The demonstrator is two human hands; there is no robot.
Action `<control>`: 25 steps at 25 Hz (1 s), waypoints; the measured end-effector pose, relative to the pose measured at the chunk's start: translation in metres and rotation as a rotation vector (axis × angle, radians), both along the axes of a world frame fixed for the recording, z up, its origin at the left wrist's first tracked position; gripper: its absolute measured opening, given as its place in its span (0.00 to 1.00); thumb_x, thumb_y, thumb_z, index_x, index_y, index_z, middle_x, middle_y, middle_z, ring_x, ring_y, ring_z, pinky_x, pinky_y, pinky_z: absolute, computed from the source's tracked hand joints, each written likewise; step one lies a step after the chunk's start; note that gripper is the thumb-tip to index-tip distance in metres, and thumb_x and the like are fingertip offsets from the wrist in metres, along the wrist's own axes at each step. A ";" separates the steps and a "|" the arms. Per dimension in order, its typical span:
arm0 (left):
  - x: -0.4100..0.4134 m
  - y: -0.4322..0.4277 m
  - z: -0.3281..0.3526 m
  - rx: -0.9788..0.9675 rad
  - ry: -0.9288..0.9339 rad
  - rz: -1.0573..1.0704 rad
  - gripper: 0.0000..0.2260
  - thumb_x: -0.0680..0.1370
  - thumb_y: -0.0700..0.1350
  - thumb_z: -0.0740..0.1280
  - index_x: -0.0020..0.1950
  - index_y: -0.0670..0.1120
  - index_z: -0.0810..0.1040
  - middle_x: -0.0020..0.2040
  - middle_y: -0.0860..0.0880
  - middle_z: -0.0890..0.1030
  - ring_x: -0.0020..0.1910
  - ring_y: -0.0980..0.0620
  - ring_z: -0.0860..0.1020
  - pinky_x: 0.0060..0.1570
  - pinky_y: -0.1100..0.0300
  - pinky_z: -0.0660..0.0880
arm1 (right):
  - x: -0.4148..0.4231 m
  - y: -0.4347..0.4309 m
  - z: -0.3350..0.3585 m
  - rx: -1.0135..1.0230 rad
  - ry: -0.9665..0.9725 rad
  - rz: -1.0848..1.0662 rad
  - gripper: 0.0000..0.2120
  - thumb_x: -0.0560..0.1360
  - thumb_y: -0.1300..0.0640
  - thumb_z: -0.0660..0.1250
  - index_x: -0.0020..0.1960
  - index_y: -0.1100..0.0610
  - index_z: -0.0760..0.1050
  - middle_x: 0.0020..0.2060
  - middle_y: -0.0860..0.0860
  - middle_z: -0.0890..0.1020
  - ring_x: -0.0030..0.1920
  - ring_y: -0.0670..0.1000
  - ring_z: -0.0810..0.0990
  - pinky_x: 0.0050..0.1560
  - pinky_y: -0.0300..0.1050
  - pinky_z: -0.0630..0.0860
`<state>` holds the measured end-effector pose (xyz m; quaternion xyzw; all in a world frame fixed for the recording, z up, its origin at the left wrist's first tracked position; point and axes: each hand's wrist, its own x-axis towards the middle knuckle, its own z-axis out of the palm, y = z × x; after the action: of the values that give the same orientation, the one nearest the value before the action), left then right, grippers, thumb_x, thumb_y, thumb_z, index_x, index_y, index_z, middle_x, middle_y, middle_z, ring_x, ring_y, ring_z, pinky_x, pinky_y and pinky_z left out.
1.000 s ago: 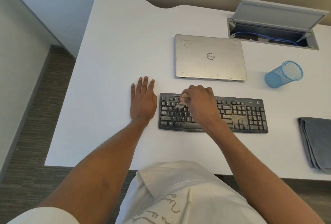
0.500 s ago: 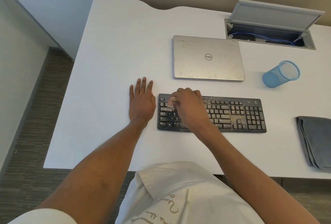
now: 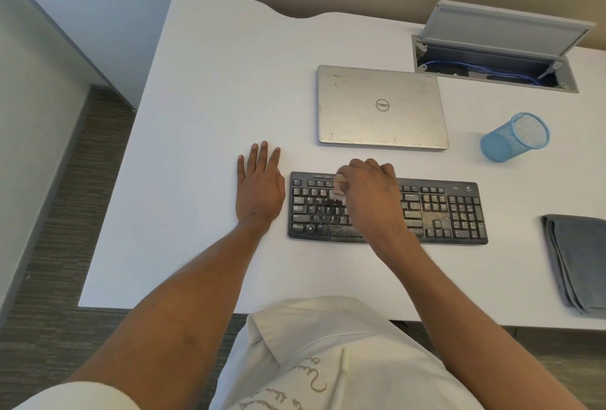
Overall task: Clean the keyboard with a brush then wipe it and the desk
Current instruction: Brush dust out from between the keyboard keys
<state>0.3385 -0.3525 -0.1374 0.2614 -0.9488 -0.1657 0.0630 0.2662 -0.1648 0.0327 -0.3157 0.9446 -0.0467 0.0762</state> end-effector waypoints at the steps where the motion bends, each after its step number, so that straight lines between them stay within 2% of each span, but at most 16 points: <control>1: 0.000 0.000 0.000 0.000 0.003 0.000 0.25 0.86 0.46 0.51 0.85 0.49 0.63 0.86 0.47 0.58 0.86 0.47 0.52 0.85 0.43 0.46 | 0.001 -0.008 -0.002 -0.089 -0.046 0.006 0.09 0.81 0.61 0.64 0.51 0.51 0.81 0.46 0.46 0.81 0.51 0.52 0.76 0.56 0.48 0.63; 3: 0.000 0.000 0.000 0.002 0.010 -0.001 0.26 0.85 0.46 0.50 0.84 0.49 0.63 0.86 0.46 0.59 0.86 0.46 0.52 0.85 0.43 0.46 | 0.004 -0.020 -0.008 -0.153 -0.100 0.030 0.08 0.83 0.57 0.63 0.52 0.51 0.82 0.47 0.46 0.81 0.51 0.52 0.76 0.57 0.48 0.63; 5: 0.001 0.001 0.000 0.002 0.015 -0.002 0.26 0.85 0.46 0.49 0.84 0.49 0.63 0.86 0.46 0.59 0.86 0.46 0.52 0.85 0.43 0.46 | 0.004 -0.022 -0.014 -0.092 -0.093 0.061 0.09 0.83 0.57 0.62 0.53 0.50 0.82 0.48 0.47 0.81 0.52 0.53 0.77 0.57 0.49 0.64; 10: 0.000 0.001 0.001 0.015 -0.004 0.002 0.25 0.86 0.46 0.50 0.85 0.49 0.62 0.87 0.47 0.57 0.86 0.47 0.51 0.85 0.44 0.45 | -0.011 0.002 -0.010 0.085 -0.018 -0.006 0.11 0.79 0.64 0.65 0.49 0.49 0.80 0.46 0.46 0.81 0.50 0.51 0.75 0.53 0.46 0.61; 12: 0.000 0.000 0.002 0.017 -0.002 0.003 0.25 0.86 0.46 0.51 0.85 0.49 0.62 0.87 0.47 0.57 0.86 0.47 0.51 0.85 0.44 0.44 | -0.014 0.009 -0.006 0.155 0.062 -0.022 0.11 0.76 0.67 0.67 0.48 0.51 0.80 0.44 0.47 0.81 0.49 0.52 0.76 0.54 0.48 0.64; 14: 0.000 0.000 0.002 0.017 -0.005 0.002 0.25 0.86 0.46 0.51 0.85 0.49 0.62 0.87 0.47 0.57 0.86 0.47 0.51 0.85 0.44 0.44 | -0.013 0.006 -0.003 0.126 0.084 -0.027 0.11 0.76 0.67 0.66 0.47 0.52 0.80 0.43 0.47 0.80 0.48 0.53 0.75 0.54 0.48 0.65; 18: 0.000 0.001 0.003 0.006 -0.007 0.003 0.25 0.86 0.46 0.51 0.85 0.49 0.62 0.87 0.47 0.57 0.86 0.47 0.51 0.85 0.44 0.45 | 0.002 -0.020 -0.005 -0.082 -0.082 0.044 0.08 0.81 0.61 0.65 0.50 0.51 0.81 0.46 0.46 0.81 0.50 0.52 0.76 0.55 0.48 0.62; 21: 0.000 0.001 0.003 0.007 -0.012 0.002 0.25 0.86 0.46 0.51 0.85 0.49 0.62 0.87 0.47 0.57 0.86 0.47 0.51 0.85 0.44 0.44 | 0.011 -0.023 -0.018 -0.024 -0.060 0.107 0.07 0.81 0.59 0.65 0.51 0.51 0.81 0.47 0.46 0.81 0.52 0.52 0.77 0.56 0.49 0.63; 25: 0.000 0.000 0.003 0.012 -0.017 0.002 0.25 0.86 0.46 0.51 0.85 0.50 0.61 0.87 0.47 0.57 0.87 0.47 0.50 0.85 0.44 0.44 | 0.000 0.000 -0.018 0.054 -0.023 0.038 0.08 0.80 0.61 0.66 0.52 0.49 0.81 0.48 0.46 0.82 0.52 0.51 0.76 0.56 0.47 0.62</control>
<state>0.3390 -0.3524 -0.1341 0.2643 -0.9480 -0.1690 0.0535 0.2657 -0.1644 0.0152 -0.3309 0.9384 -0.0232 0.0966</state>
